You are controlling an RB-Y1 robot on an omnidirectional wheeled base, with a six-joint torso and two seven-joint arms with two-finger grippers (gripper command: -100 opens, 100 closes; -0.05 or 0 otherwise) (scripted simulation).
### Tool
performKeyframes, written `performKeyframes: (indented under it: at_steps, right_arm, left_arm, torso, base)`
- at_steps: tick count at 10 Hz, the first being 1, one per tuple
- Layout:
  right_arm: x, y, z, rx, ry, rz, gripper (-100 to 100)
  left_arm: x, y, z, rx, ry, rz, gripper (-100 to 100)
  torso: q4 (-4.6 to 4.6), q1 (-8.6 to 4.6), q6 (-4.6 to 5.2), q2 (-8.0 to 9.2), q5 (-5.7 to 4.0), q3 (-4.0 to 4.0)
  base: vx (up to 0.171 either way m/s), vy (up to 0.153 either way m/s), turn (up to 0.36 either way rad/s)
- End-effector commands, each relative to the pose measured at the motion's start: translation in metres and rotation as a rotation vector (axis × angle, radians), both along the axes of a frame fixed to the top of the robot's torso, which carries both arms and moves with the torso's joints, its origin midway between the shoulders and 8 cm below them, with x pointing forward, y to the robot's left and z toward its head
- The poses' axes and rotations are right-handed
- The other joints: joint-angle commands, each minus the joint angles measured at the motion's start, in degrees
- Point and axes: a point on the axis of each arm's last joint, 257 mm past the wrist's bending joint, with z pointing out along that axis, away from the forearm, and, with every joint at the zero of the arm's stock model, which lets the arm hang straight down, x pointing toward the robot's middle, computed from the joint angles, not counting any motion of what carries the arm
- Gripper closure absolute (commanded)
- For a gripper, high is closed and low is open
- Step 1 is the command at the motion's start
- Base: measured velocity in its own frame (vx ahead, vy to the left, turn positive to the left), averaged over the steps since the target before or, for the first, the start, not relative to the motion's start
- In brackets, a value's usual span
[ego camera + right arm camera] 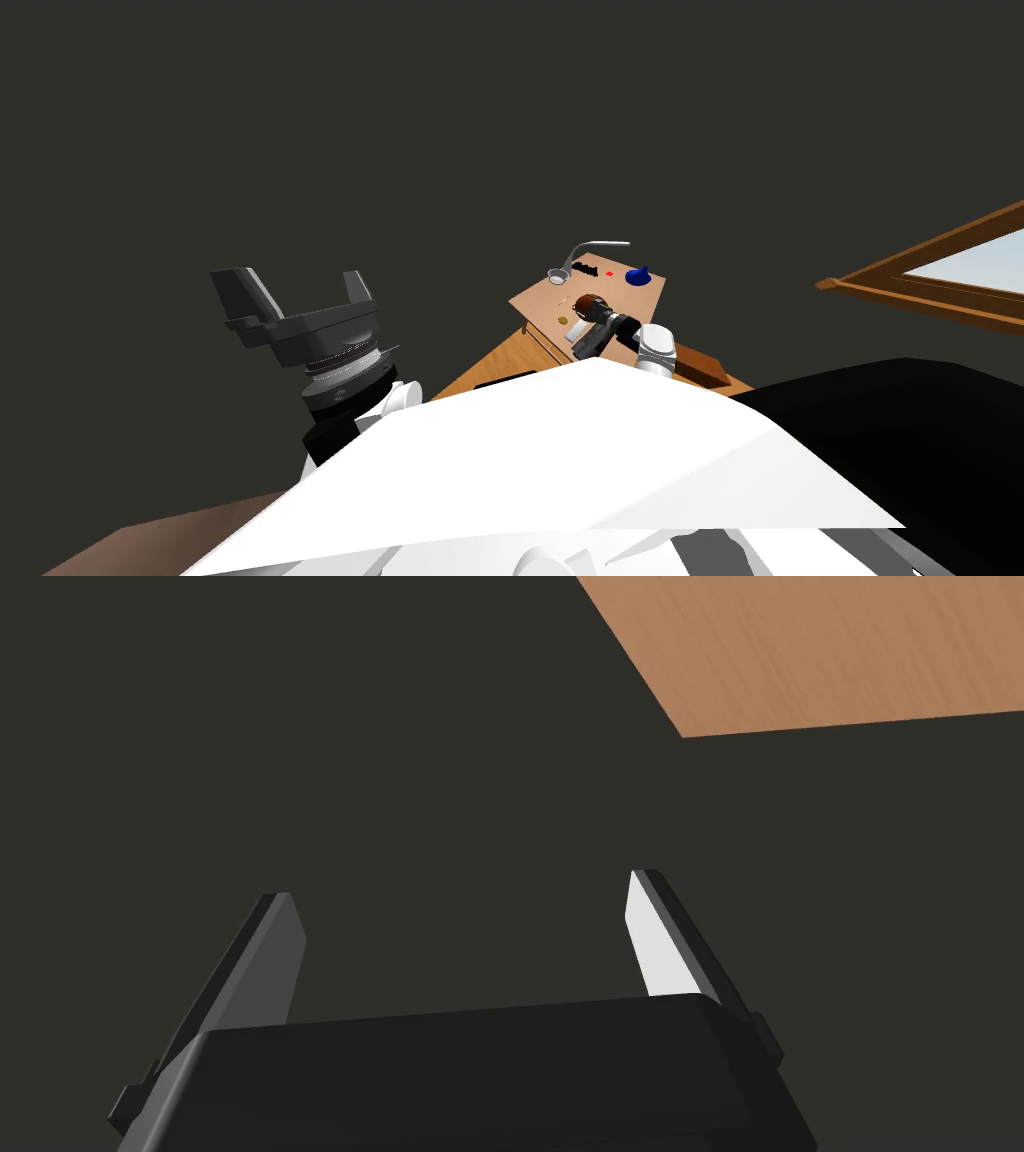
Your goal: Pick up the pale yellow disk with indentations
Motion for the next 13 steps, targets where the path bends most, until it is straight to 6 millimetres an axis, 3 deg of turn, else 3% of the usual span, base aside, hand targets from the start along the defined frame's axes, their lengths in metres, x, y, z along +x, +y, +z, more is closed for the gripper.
performKeyframes:
  at_steps: [1,8,13]
  right_arm:
    - [-0.004,-0.007,-0.016,-0.028,0.04,0.001,-100]
    - [-0.02,-0.021,-0.058,-0.131,0.188,0.004,-100]
    - [-0.04,-0.031,-0.101,-0.2,0.326,0.032,-100]
  left_arm:
    - [0.0,0.0,0.0,0.0,0.0,0.0,0]
    - [0.0,0.0,0.0,0.0,0.0,0.0,0]
    - [0.0,0.0,0.0,0.0,0.0,0.0,0]
  torso:
    - [0.0,0.0,0.0,0.0,0.0,0.0]
    - [-0.01,-0.02,0.01,-0.04,0.0,-0.02]
    - [-0.02,-0.01,-0.04,-0.1,0.0,-0.05]
  base:
    - [0.018,0.0,0.159]
    - [0.018,-0.006,0.055]
    - [0.03,-0.008,0.11]
